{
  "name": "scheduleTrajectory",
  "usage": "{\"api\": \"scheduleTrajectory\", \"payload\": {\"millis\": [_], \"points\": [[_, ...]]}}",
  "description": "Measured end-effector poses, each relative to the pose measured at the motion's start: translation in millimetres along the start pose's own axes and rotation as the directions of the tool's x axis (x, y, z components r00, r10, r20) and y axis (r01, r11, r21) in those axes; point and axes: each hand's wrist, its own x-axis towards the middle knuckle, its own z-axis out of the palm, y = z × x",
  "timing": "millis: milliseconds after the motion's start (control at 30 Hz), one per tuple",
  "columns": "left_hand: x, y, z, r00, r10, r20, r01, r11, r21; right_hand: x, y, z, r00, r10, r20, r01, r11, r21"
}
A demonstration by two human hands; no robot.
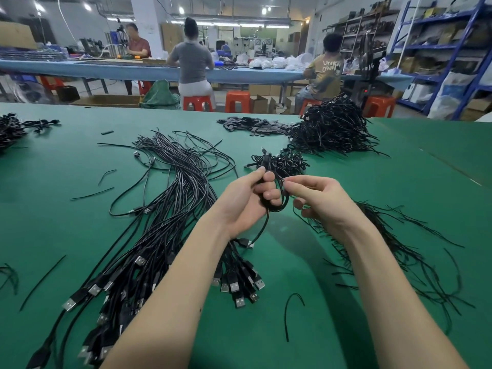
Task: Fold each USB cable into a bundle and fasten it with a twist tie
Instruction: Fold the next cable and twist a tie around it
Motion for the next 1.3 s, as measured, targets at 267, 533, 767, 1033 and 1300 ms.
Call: {"api": "scheduleTrajectory", "payload": {"millis": [267, 533, 767, 1033, 1300], "points": [[8.6, -12.6, 8.4, 0.980, 0.187, -0.066, -0.162, 0.947, 0.278, 1.1, -0.7, 6.8, 0.998, -0.043, -0.049, 0.041, 0.999, -0.031], [13.9, -15.8, 6.4, 0.946, 0.304, -0.113, -0.219, 0.854, 0.472, 1.7, -4.3, 11.4, 0.993, -0.088, -0.079, 0.088, 0.996, -0.012], [13.5, -27.5, 0.6, 0.847, 0.529, -0.055, -0.119, 0.290, 0.950, 5.1, -0.6, 18.9, 0.991, -0.076, -0.113, 0.079, 0.996, 0.028], [7.5, -25.8, 8.3, 0.913, 0.397, -0.091, -0.016, 0.259, 0.966, 0.7, 6.5, 28.1, 0.968, -0.194, -0.158, 0.138, 0.941, -0.310], [9.8, -30.3, 8.2, 0.939, 0.343, -0.019, 0.015, 0.014, 1.000, 2.9, -0.5, 21.1, 0.978, -0.185, -0.098, 0.129, 0.901, -0.413]]}}
